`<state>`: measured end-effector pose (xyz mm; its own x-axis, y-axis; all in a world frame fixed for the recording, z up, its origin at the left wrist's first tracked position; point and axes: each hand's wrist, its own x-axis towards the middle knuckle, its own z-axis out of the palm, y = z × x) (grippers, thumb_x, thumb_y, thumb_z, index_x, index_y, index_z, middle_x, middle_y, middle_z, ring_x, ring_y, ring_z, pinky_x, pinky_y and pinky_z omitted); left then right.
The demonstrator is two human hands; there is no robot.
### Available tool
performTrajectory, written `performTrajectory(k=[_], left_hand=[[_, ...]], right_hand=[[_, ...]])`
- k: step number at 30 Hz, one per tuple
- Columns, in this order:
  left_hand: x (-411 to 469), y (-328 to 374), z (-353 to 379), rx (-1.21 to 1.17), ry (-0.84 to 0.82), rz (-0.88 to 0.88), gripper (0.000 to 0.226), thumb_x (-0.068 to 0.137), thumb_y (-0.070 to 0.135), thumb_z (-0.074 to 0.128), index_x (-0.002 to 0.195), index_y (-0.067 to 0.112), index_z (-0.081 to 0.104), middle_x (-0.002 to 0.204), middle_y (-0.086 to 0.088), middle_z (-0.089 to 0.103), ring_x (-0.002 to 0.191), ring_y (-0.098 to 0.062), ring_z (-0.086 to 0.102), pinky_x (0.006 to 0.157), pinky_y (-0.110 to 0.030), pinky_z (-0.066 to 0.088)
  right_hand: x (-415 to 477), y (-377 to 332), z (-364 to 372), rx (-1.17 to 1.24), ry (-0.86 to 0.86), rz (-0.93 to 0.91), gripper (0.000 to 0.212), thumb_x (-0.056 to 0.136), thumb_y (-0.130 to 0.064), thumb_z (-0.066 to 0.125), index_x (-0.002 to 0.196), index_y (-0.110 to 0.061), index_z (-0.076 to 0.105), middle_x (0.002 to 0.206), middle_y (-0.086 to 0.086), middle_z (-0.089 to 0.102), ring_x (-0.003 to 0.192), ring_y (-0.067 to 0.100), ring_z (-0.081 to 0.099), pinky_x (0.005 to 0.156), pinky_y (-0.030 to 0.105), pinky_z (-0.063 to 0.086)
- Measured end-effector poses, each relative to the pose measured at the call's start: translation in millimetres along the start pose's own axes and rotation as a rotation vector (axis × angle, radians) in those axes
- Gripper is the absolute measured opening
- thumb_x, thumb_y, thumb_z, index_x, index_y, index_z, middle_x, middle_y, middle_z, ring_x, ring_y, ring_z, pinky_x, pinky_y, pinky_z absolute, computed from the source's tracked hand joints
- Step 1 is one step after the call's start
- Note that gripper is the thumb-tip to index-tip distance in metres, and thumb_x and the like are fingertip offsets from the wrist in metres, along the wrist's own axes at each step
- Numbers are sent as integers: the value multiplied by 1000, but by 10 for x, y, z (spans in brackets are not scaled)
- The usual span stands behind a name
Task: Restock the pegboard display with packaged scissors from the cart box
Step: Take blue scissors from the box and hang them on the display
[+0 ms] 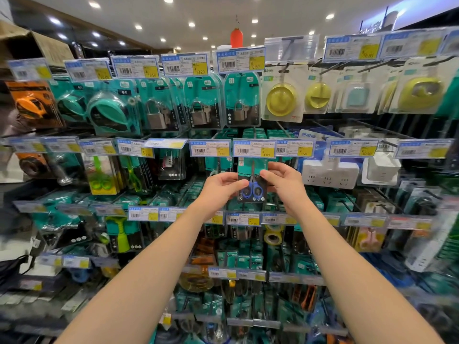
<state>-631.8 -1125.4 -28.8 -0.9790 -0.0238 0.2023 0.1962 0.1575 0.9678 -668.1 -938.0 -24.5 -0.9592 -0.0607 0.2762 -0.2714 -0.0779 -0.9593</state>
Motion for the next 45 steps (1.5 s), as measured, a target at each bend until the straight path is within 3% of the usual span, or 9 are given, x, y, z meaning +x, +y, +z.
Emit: performTrajectory(k=[5, 8, 11, 14, 23, 28, 33, 39, 45], left_hand=[[21, -4, -19, -15, 32, -30, 18, 89, 30, 81, 103, 31, 69, 107, 1, 76, 103, -22, 71, 97, -40, 57], [33, -49, -15, -13, 34, -53, 23, 89, 31, 81, 109, 27, 71, 108, -1, 77, 96, -20, 69, 97, -45, 56], [34, -90, -4, 7, 26, -55, 19, 89, 31, 81, 106, 29, 73, 103, 1, 78, 90, -19, 65, 89, -39, 57], [42, -82, 37, 44, 5, -41, 31, 89, 32, 80, 118, 21, 76, 105, 0, 80, 99, -24, 73, 85, -35, 58], [60, -79, 62, 13, 8, -28, 22, 91, 31, 79, 112, 24, 77, 102, 2, 80, 92, -17, 72, 87, -37, 58], [34, -93, -16, -7, -44, -20, 10, 95, 25, 74, 105, 28, 75, 85, 10, 79, 66, -2, 66, 68, -22, 57], [59, -127, -47, -8, -52, -20, 13, 94, 26, 76, 93, 37, 69, 88, 10, 79, 75, -5, 69, 72, -22, 58], [29, -103, 32, -4, -61, -16, 19, 95, 27, 75, 113, 23, 76, 89, 4, 79, 64, -1, 65, 66, -18, 54], [63, -110, 22, -6, -39, -17, 11, 93, 29, 77, 104, 31, 75, 89, 7, 80, 69, -4, 66, 79, -31, 56]], right_hand=[[37, -24, 43, -20, -11, -4, 35, 96, -13, 71, 129, -13, 61, 109, 3, 76, 100, 20, 75, 84, 33, 62], [29, 0, 49, -29, -11, 0, 35, 96, -13, 71, 129, -12, 61, 110, 5, 76, 102, 21, 75, 89, 38, 62], [15, 59, 22, -40, -14, 2, 30, 96, -13, 71, 124, -15, 62, 100, 2, 78, 96, 20, 75, 84, 36, 62], [0, 106, -44, -23, 2, 15, 20, 96, -13, 70, 113, -22, 63, 87, -6, 78, 87, 13, 75, 75, 29, 58], [28, 25, -41, -55, 8, -19, 19, 97, -12, 70, 103, -28, 63, 85, -11, 76, 78, 3, 73, 61, 16, 54], [17, 61, -25, -56, -10, -6, 32, 95, -17, 72, 126, -17, 63, 92, -8, 77, 88, 11, 74, 71, 24, 56], [7, 94, -29, -54, -18, 11, 40, 95, -17, 73, 133, -12, 61, 96, -5, 77, 87, 11, 74, 68, 24, 56], [12, 109, -93, -38, -1, 15, 32, 95, -16, 73, 126, -16, 64, 88, -8, 79, 86, 10, 76, 76, 30, 59], [30, 89, -81, -48, 4, 8, 21, 96, -14, 72, 111, -26, 64, 81, -14, 78, 77, 2, 74, 69, 23, 56]])
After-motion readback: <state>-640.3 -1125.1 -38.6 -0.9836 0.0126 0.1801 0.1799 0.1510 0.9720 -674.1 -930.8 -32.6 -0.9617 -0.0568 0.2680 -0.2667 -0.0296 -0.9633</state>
